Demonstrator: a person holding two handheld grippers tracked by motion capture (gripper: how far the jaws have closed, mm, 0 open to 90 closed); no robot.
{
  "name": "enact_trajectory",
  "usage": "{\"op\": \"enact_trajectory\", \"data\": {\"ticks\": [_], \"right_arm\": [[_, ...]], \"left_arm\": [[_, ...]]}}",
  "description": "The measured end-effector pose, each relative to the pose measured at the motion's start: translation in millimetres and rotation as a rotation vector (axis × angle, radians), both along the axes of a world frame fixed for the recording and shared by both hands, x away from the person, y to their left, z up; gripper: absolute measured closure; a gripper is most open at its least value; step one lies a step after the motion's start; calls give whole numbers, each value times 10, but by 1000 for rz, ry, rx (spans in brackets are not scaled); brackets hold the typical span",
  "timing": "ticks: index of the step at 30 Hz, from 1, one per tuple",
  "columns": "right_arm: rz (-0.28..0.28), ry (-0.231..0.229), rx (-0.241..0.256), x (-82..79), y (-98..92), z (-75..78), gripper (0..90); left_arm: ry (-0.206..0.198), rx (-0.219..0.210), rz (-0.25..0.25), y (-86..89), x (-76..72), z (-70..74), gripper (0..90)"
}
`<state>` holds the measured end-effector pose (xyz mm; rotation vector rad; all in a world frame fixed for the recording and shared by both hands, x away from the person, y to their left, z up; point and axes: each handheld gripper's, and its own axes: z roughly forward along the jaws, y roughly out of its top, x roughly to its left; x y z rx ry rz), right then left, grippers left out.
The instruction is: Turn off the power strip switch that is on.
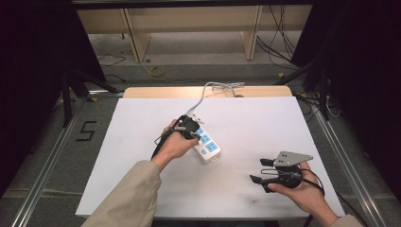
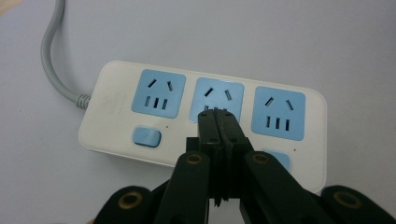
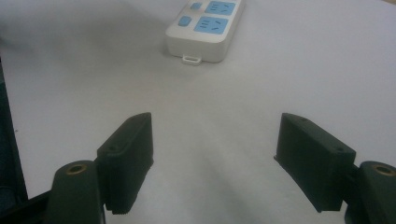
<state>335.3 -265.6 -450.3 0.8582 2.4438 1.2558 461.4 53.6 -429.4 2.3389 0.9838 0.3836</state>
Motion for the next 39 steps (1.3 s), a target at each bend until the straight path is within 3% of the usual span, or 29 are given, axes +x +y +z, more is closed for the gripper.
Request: {"op": "enact_trajectory", "data": {"ticks": [23, 39], "right_arm": [[3, 0, -2, 2, 8, -2, 278], [2, 5, 1, 1, 3, -1, 278]], "left_arm": [[57, 43, 3, -36, 93, -81, 898], [72, 66, -1, -72, 127, -122, 898]]}}
